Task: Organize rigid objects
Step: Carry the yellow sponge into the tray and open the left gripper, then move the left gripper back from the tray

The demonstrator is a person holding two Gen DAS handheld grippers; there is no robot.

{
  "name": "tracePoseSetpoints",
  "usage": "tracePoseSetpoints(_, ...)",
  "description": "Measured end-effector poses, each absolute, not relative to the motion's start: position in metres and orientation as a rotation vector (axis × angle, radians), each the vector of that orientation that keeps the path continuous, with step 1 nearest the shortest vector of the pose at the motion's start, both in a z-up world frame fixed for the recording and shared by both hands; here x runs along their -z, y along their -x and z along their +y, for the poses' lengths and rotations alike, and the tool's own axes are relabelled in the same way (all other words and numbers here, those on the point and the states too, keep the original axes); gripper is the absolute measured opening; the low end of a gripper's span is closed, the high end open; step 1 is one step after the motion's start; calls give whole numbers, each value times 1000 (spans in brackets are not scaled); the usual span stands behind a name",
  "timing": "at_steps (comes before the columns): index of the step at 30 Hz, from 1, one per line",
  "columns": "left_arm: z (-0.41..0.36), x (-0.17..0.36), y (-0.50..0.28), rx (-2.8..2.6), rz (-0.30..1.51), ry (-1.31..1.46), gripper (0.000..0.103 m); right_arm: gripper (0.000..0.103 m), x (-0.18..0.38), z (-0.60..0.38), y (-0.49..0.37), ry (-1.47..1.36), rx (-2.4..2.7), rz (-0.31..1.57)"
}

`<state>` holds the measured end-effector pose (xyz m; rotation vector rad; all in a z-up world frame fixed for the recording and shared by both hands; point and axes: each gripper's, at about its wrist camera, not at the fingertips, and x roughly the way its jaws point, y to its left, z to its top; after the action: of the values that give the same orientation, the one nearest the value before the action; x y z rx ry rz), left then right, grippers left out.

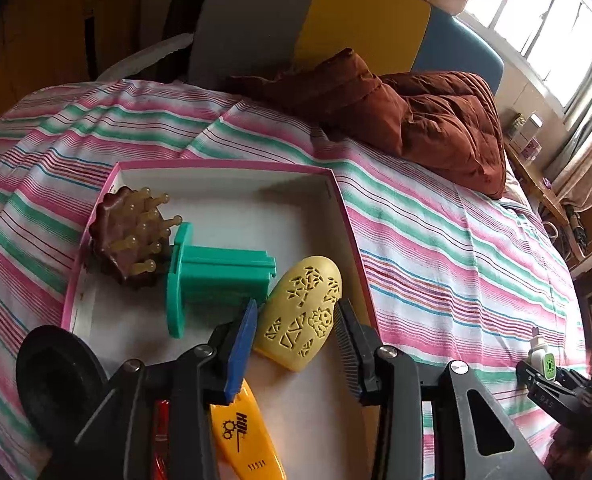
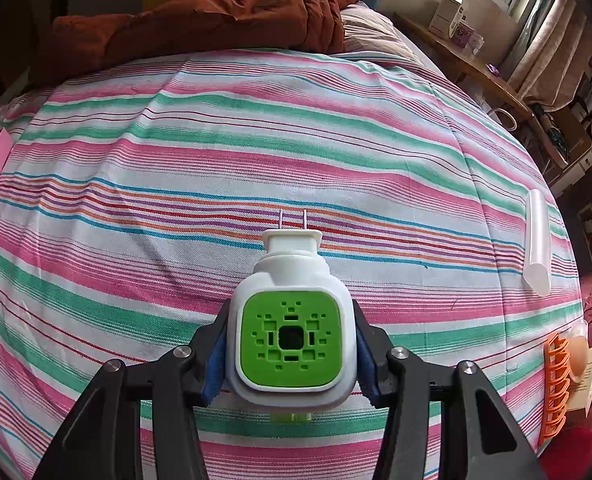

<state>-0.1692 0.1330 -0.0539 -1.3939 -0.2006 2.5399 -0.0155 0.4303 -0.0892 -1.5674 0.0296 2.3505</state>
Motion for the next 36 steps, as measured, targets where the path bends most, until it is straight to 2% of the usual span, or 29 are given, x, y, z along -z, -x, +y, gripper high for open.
tracePoseSetpoints(17,141,25,84,-2621,23,1210,41,52,91,426,12,1556,-2355,-1)
tracePoseSetpoints(21,140,16,65,-2643,53,1155,45,52,92,426,11,1552,-2355,-6)
tracePoseSetpoints(36,120,5,35,-2670,55,1099,45,52,91,415,8,1521,-2358,-70)
